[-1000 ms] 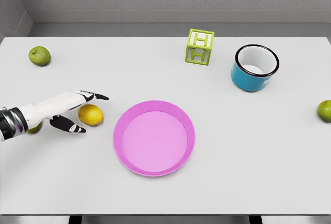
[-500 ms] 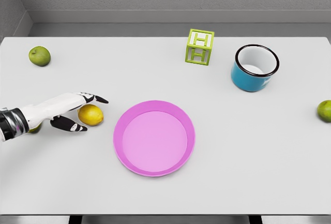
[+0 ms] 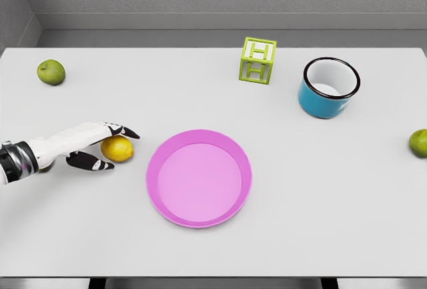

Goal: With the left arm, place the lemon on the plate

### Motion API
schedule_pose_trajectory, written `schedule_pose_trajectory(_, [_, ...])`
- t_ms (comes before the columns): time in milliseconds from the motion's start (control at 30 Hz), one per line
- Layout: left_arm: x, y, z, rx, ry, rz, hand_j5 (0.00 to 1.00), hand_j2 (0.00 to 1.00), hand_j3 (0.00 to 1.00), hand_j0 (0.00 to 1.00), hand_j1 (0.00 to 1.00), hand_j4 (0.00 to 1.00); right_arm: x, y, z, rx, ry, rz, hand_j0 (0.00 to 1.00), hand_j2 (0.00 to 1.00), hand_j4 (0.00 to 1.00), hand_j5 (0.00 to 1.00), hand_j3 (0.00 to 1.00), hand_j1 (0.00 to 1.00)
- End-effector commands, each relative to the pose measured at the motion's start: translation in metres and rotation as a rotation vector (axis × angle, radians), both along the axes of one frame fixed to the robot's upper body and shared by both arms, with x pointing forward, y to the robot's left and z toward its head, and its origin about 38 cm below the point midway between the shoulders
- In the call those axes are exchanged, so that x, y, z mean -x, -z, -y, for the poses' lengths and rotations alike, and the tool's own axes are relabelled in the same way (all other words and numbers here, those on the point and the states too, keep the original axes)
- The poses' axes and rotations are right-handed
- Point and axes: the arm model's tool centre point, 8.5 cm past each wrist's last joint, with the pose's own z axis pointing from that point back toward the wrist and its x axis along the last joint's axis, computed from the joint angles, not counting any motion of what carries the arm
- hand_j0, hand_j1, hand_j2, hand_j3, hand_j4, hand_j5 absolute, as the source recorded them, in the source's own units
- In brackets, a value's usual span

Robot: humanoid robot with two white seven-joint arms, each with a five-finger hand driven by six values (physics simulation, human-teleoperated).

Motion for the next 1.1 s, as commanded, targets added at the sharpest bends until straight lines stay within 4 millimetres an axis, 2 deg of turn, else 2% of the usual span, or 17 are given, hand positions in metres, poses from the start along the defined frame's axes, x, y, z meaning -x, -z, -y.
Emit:
schedule_pose_trajectory(0, [0.000,0.000,0.000,0.003,-0.001,-0.001,0.70,0.70,0.70,0.70,0.70,0.70,0.000,0.000,0.000,0.000,0.001,0.000,1.00,1.00,1.00,1.00,1.00,1.00])
schedule_pose_trajectory(567, [-0.001,0.001,-0.003,0.001,-0.009,-0.004,0.64,0.64,0.64,0.64,0.64,0.64,0.000,0.000,0.000,0.000,0.001,0.000,1.00,1.00,1.00,1.00,1.00,1.00])
schedule_pose_trajectory(1067, [0.002,-0.020,0.008,0.021,0.031,0.045,0.57,0.57,0.57,0.57,0.57,0.57,0.000,0.000,0.000,0.000,0.001,0.000,1.00,1.00,1.00,1.00,1.00,1.00])
